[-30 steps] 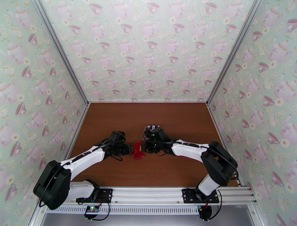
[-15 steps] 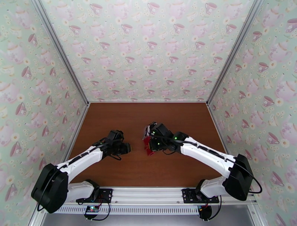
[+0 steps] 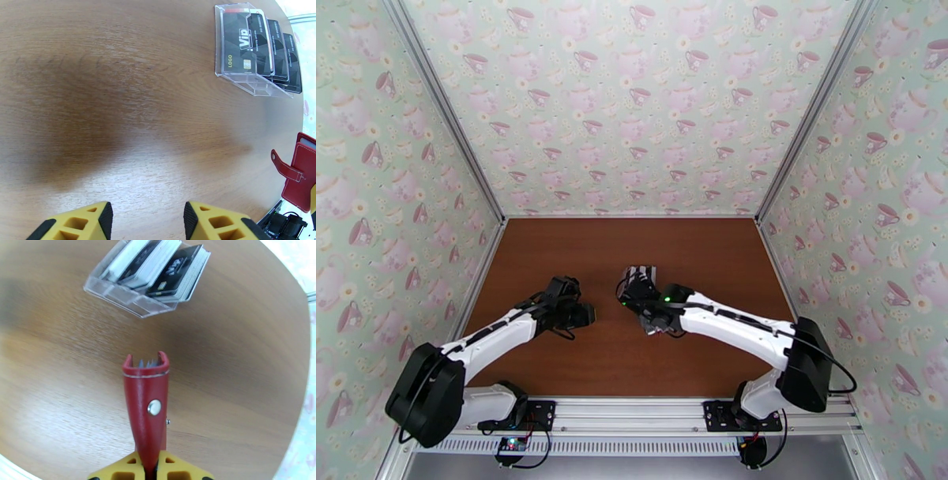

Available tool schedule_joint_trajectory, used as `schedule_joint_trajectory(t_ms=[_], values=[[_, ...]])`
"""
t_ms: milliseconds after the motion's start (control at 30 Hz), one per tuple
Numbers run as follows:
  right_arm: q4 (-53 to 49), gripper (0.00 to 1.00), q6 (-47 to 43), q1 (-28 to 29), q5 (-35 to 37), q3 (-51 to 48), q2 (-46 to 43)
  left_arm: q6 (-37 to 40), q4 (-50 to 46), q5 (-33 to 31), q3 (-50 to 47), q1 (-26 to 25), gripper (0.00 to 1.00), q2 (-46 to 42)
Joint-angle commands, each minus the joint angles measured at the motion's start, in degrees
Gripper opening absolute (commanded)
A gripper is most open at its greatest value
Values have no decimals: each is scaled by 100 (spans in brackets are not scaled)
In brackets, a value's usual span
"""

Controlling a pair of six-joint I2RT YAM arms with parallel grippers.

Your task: Put the credit cards into the card holder

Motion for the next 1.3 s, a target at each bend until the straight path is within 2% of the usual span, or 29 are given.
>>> schedule_joint_trajectory(t_ms=[0,300,633,933,1267], values=[[-395,0,312,282,671,328,425,73,164,123,-53,50,54,95],[-566,0,710,784,1078,818,1516,6,419,200,-309,85,54,226],[-557,0,1002,1084,971,1266,2360,-34,647,281,-435,86,54,421],[-282,16,967,1189,622,1506,2680,-12,675,294,-488,95,54,439],[30,26,927,1206,350,1512,2795,-107,866,402,-586,86,54,456]])
